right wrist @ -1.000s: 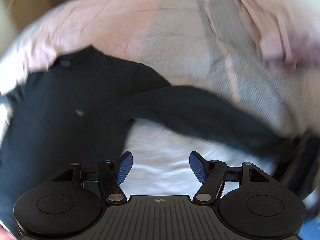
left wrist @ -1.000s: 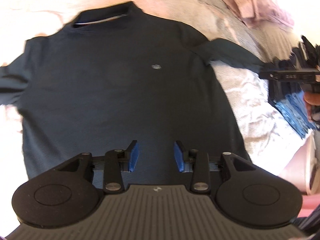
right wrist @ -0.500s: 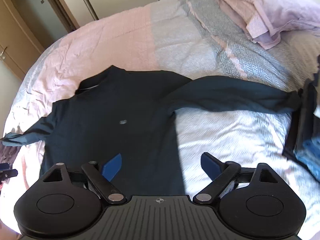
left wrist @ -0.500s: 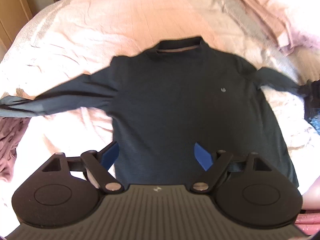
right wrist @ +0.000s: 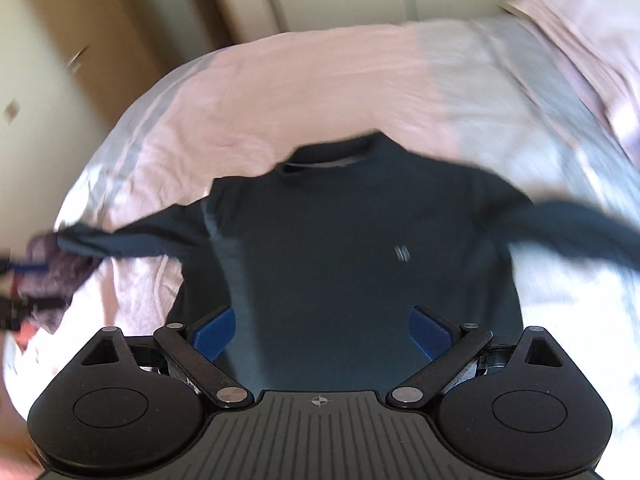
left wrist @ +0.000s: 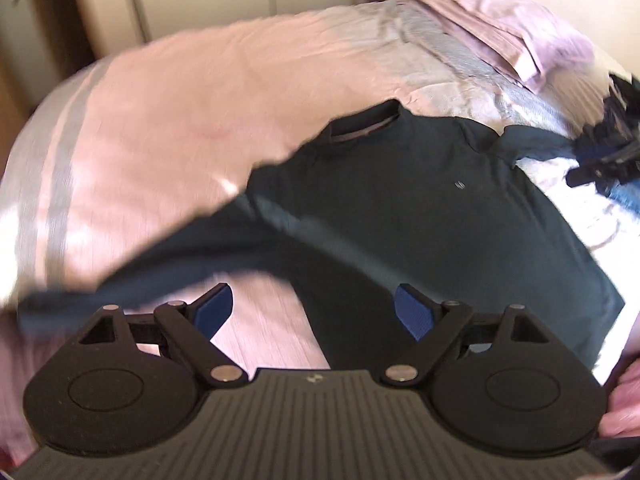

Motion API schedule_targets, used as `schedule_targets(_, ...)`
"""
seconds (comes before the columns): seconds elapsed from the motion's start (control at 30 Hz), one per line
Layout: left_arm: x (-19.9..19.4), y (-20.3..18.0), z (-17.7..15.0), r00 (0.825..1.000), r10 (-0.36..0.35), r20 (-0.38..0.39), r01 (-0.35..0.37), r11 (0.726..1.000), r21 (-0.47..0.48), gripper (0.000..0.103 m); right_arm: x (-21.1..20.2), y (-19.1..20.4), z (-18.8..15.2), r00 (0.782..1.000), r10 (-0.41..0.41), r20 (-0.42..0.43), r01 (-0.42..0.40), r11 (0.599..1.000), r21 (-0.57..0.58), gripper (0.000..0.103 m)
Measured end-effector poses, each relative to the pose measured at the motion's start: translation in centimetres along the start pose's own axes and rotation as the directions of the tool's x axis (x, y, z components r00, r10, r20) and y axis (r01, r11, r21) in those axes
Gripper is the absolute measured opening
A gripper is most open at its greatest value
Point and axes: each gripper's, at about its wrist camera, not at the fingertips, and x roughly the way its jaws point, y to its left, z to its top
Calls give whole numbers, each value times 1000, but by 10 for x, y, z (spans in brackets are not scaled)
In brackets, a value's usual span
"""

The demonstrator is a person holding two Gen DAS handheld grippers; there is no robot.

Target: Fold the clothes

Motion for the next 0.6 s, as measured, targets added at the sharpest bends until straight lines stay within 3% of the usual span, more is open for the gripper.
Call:
schedule_targets(0.1, 54, 0, 33, 999, 3, 36, -8, 988, 156, 81, 49, -6, 37, 1000, -21, -8, 19, 988, -156, 96)
schedule_targets(0.2, 122, 0, 63, 1000, -12, 17, 6, 962, 274, 68, 107, -30, 70, 999, -36, -11, 32, 965, -260, 94)
schedule_targets(0.27, 171, -1, 80, 1000, -16, 6, 13, 942, 336, 56, 148, -51, 89, 999, -42, -25, 32, 950, -311, 82)
schedule_targets(0.3, 195, -1, 88, 1000, -17, 0, 16, 930, 366, 55, 168, -60, 96, 998, -51, -33, 37, 940, -340, 75)
schedule_targets(0.47, 291, -10, 115, 1000, -19, -12, 22, 848, 530, 54, 248, -92, 120, 996, -62, -71, 20, 874, -486, 75)
schedule_targets(0.53, 320, -9, 122, 998, -34, -49, 55, 828, 559, 53, 270, -102, 124, 995, -52, -81, 2, 849, -528, 75)
schedule_targets(0.6, 343, -6, 128, 995, -45, -94, 90, 825, 557, 31, 284, -111, 127, 996, -32, -84, -20, 831, -555, 75)
